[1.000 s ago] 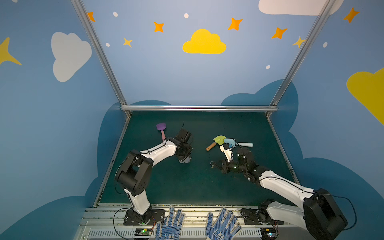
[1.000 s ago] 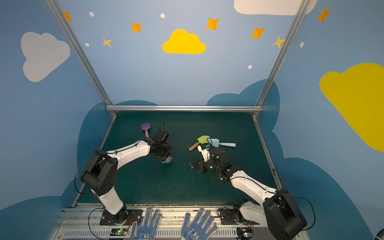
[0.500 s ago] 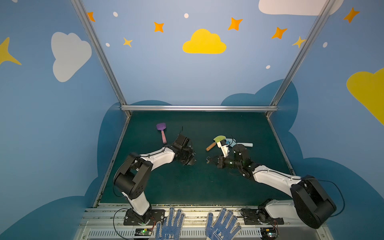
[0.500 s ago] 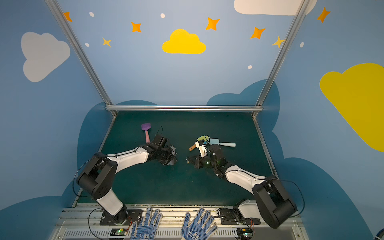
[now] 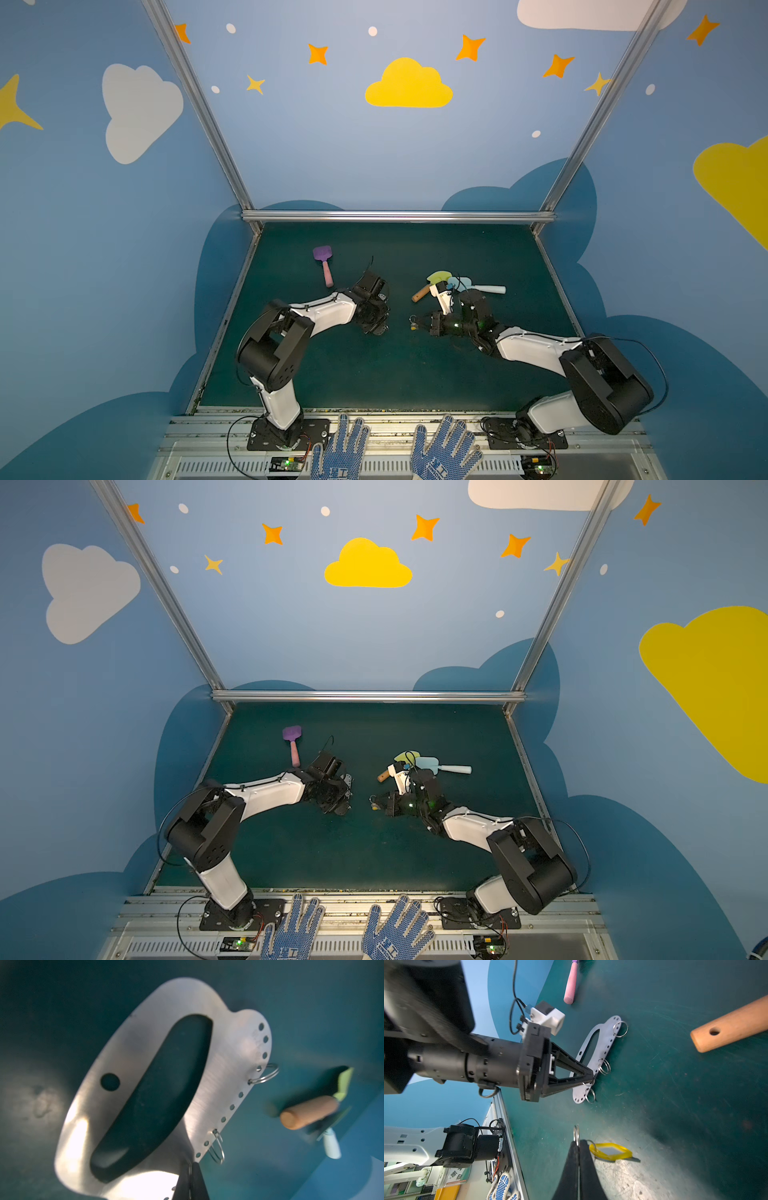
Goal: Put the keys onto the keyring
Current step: 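Rotate the plate upright with the left gripper while the right moves the key closer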
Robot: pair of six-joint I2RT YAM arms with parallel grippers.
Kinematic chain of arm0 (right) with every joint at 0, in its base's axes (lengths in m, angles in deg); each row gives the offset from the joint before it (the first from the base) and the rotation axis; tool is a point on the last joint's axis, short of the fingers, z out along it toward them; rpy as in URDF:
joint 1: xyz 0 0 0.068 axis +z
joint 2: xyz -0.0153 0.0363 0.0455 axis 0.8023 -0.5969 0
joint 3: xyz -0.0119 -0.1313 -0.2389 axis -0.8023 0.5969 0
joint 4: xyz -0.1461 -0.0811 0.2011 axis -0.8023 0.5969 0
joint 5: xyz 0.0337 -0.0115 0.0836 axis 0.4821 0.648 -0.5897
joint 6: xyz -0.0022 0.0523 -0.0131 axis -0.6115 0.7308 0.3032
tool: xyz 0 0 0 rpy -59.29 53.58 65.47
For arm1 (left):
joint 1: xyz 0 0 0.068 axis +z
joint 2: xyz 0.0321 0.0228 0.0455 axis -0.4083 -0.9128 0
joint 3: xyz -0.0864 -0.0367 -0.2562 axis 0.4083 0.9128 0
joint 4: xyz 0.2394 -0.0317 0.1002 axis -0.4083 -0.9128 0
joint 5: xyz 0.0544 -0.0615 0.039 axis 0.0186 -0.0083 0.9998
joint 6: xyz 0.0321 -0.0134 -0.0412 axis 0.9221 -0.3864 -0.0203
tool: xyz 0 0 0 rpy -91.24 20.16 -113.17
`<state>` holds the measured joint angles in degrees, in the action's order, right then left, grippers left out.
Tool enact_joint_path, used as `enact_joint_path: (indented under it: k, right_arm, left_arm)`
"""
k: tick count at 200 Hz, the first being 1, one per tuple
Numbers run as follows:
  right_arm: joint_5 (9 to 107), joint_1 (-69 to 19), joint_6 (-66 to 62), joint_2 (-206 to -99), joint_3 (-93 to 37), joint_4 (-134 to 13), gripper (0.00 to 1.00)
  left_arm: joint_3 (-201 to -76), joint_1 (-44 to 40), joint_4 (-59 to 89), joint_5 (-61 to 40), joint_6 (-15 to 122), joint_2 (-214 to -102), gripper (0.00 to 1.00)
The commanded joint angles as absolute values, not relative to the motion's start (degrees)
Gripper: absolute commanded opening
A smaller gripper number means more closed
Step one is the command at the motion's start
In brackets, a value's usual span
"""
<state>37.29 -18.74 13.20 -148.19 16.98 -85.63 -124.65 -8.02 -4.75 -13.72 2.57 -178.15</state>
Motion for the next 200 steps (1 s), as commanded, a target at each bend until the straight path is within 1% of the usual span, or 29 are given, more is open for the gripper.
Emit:
enact_joint_path:
  k: [1,32,52,66,96,135,144,149,200]
  right_arm:
    - [37.52,-18.46,13.22,-147.16,15.72,-86.17,0.00]
    - [38.15,-18.46,13.14,-146.37,16.27,-85.74,0.00]
    - [38.28,-18.46,12.97,-146.08,16.34,-85.43,0.00]
    - [38.47,-18.46,12.89,-146.01,16.42,-85.47,0.00]
    - [38.50,-18.47,13.07,-145.92,16.60,-85.71,0.00]
    - [38.59,-18.38,13.51,-145.83,17.05,-86.36,0.00]
    - [38.59,-18.37,13.58,-145.74,17.22,-86.42,0.00]
    - [38.66,-18.37,13.66,-145.74,17.27,-86.56,0.00]
    - [38.00,-17.52,12.93,-146.50,16.85,-86.13,0.00]
  left_arm:
    - [-125.86,-8.24,-7.04,-12.91,4.54,-179.95,0.06]
    - [-126.19,-8.28,-7.74,-12.58,4.93,-180.50,0.14]
    - [-126.35,-8.24,-8.22,-12.28,5.00,-180.29,0.15]
    - [-126.48,-8.19,-8.78,-11.95,5.11,-180.07,0.21]
    - [-126.39,-8.02,-9.62,-10.97,5.45,-179.02,0.21]
    - [-126.65,-7.56,-10.67,-10.33,6.13,-178.49,0.16]
    - [-126.54,-7.46,-10.58,-10.24,6.20,-178.32,0.08]
    - [-126.57,-7.37,-10.60,-10.16,6.23,-178.18,0.05]
    - [-127.57,-6.93,-11.44,-9.97,7.01,-177.39,0.04]
